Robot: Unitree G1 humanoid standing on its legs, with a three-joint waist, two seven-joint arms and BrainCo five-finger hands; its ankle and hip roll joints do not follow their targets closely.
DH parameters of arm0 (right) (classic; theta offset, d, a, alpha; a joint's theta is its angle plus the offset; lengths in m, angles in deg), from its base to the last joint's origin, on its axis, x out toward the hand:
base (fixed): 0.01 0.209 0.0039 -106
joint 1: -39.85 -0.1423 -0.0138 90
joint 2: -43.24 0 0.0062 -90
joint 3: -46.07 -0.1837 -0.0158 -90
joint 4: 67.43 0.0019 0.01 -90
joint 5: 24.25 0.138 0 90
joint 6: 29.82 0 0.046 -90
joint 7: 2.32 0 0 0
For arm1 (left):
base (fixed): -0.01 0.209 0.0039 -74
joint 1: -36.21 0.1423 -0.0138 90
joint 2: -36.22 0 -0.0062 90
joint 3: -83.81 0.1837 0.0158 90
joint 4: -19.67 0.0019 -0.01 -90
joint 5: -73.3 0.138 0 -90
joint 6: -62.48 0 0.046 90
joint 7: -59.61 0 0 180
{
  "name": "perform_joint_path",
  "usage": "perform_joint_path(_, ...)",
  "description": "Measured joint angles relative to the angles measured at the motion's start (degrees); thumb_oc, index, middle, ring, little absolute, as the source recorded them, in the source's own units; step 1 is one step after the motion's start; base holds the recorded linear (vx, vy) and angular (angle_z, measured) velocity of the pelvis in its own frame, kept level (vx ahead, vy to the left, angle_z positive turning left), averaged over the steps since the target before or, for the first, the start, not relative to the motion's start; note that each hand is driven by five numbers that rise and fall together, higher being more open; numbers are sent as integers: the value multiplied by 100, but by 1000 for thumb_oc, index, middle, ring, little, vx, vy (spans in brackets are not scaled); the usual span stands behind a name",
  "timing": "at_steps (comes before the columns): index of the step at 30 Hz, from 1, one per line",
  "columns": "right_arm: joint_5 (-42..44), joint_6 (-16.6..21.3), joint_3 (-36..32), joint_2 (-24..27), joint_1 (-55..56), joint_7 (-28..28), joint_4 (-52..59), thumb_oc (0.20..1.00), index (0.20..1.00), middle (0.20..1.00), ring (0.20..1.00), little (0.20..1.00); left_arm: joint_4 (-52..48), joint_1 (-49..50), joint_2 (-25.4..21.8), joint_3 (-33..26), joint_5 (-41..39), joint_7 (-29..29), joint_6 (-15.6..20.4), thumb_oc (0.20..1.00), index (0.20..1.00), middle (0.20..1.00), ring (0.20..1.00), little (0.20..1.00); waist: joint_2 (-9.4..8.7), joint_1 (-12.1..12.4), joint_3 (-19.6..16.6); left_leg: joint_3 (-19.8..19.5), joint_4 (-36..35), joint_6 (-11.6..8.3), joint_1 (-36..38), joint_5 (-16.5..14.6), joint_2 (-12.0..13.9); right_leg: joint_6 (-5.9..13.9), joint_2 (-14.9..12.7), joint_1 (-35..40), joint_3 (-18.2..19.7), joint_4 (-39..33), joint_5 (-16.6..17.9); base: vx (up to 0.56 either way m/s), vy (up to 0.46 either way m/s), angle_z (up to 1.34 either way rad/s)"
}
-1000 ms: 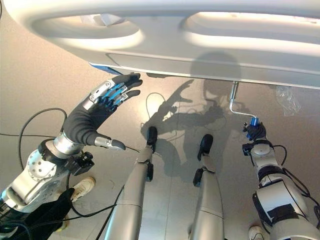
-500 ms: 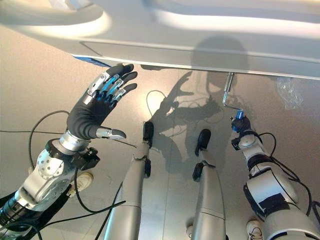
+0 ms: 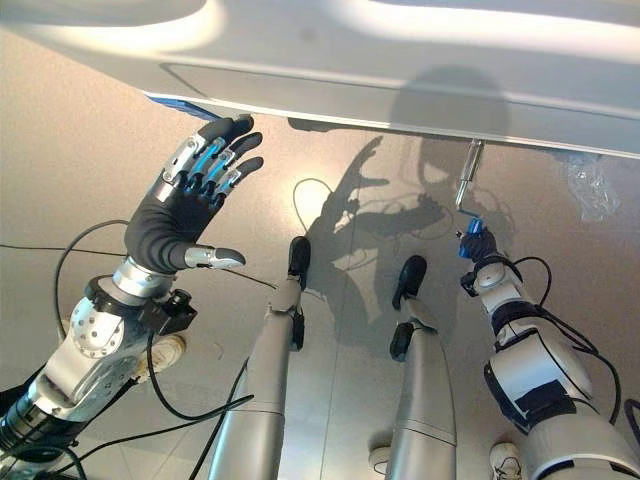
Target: Raise the hospital bed
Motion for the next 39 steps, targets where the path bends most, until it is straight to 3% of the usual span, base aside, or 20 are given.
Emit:
perform_joint_path(10, -3, -26, 19, -317, 458, 98, -49, 1000, 1000, 1000, 1000, 1000, 0, -12, 8, 6, 0, -37, 0, 1000, 1000, 1000, 1000, 1000, 9, 12, 3, 2, 27, 1, -27, 0, -1, 39, 3, -6, 1, -15, 28, 0, 7, 0)
perform_joint_path(14, -26, 149, 27, -968, 414, 241, 31, 1000, 1000, 1000, 1000, 1000, 0, -11, 17, 22, 1, -70, 0, 1000, 1000, 1000, 1000, 1000, 81, 81, 6, 6, 53, 2, 0, 0, -4, 38, 1, 16, 11, 6, 30, 0, 0, 0)
perform_joint_path(17, -21, 228, 23, -1148, 284, 244, 59, 1000, 1000, 1000, 1000, 1000, 0, -13, 50, 53, 0, -86, 1, 1000, 1000, 1000, 1000, 1000, 188, 175, 10, 14, 65, 13, -1, 7, -26, 35, -12, 15, 24, 8, 30, 0, 0, 0)
perform_joint_path(23, 422, 291, -567, -1039, 328, 210, -22, 1000, 1000, 1000, 1000, 1000, 127, 110, 179, 66, 9, -110, 4, 1000, 1000, 1000, 1000, 1000, 204, 159, 9, 17, 61, 66, 88, 26, -45, 86, -30, 178, 19, -91, 77, -6, -4, 3)
perform_joint_path(29, 1083, 313, -954, -871, 865, 97, -69, 1000, 1000, 1000, 1000, 1000, 1217, 652, 460, 47, 73, -274, -41, 1000, 1000, 1000, 1000, 1000, 191, -17, 5, 57, -28, 119, 407, 3, -74, 134, -28, 543, 18, -300, 145, -3, -2, -2)
perform_joint_path(30, 1241, 375, -1452, -846, 1404, 106, 161, 1000, 1000, 1000, 1000, 1000, 2415, 816, 976, -6, 312, -260, 7, 1000, 1000, 1000, 1000, 1000, 183, -132, 9, 99, -120, 144, 671, -26, -54, 160, -10, 830, 25, -490, 191, -4, -10, -10)
perform_joint_path(31, 1262, 375, -1527, -866, 1566, 106, 187, 1000, 1000, 1000, 1000, 1000, 2995, 852, 1161, -20, 319, -317, -90, 1000, 1000, 1000, 1000, 1000, 182, -149, 7, 115, -203, 153, 849, -18, -50, 174, -3, 1018, 19, -603, 228, -3, -16, -10)
perform_joint_path(32, 1340, 386, -1451, -879, 1866, 89, 127, 1000, 1000, 1000, 1000, 1000, 3255, 1227, 1211, 9, 336, -389, -243, 1000, 1000, 1000, 1000, 1000, 91, -368, -54, 125, -289, 133, 1001, -50, -34, 214, 11, 1171, 11, -710, 210, 8, -26, -5)
perform_joint_path(33, 1429, 408, -1706, -862, 2205, 51, 209, 1000, 1000, 1000, 1000, 1000, 4164, 1255, 1634, -132, 495, -360, -75, 1000, 1000, 1000, 1000, 1000, 89, -336, -54, 170, -469, 169, 1304, -24, -39, 238, 10, 1479, 5, -919, 262, 32, -10, -4)
perform_joint_path(36, 1615, 433, -1873, -957, 2721, -36, 252, 1000, 1000, 1000, 1000, 1000, 5595, 1204, 1980, 25, 841, -481, -235, 1000, 1000, 1000, 1000, 1000, 50, -486, -55, 216, -725, 202, 1949, -5, -38, 307, 20, 2147, -4, -1208, 334, 44, 12, -2)
perform_joint_path(39, 1741, 568, -1853, -1207, 3333, -49, 674, 1000, 1000, 1000, 1000, 1000, 6763, 1264, 2201, 23, 1380, -635, -230, 1000, 1000, 1000, 1000, 1000, -122, -628, -146, 297, -1024, 218, 2766, -17, -21, 355, 54, 2971, 11, -1594, 382, 76, 13, -7)
